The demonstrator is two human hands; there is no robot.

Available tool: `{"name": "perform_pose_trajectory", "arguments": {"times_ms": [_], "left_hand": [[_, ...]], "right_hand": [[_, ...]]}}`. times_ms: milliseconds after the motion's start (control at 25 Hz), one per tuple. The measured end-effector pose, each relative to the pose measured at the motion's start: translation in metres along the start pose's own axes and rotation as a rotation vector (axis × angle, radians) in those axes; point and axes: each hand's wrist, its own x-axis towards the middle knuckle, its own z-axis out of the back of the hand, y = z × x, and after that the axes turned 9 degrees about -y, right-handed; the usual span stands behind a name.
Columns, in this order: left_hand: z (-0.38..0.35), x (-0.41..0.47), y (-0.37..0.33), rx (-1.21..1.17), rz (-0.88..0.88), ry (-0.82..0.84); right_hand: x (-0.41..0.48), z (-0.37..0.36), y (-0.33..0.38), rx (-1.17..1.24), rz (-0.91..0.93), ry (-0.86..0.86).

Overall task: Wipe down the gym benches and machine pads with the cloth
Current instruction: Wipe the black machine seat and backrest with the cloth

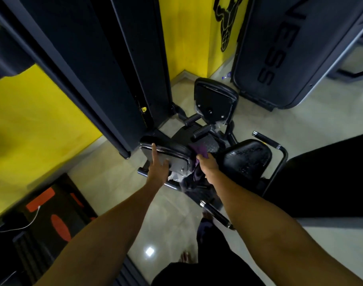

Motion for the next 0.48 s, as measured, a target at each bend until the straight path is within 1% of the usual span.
{"name": "perform_pose_trajectory", "arguments": {"times_ms": [80, 160, 280, 360, 480], "left_hand": [[-0.007, -0.014, 0.018, 0.005, -0.055, 0.074], [-0.017, -0.031, 0.036, 0.055, -0.094, 0.171], [-0.023, -0.072, 0.045, 0.152, -0.122, 0.267], [-0.027, -0.098, 0.045, 0.260, -0.167, 0.325], [-0.043, -0.130, 0.048, 0.432, -0.230, 0.421]], "right_hand": [[-0.021, 0.019, -0.003, -0.004, 0.034, -0.027], [-0.040, 0.037, -0.014, -0.068, 0.092, -0.041], [-0.073, 0.059, -0.041, -0.266, 0.168, -0.017], [-0.096, 0.075, -0.063, -0.407, 0.201, -0.020], [-0.125, 0.105, -0.102, -0.491, 0.215, -0.052]]}}
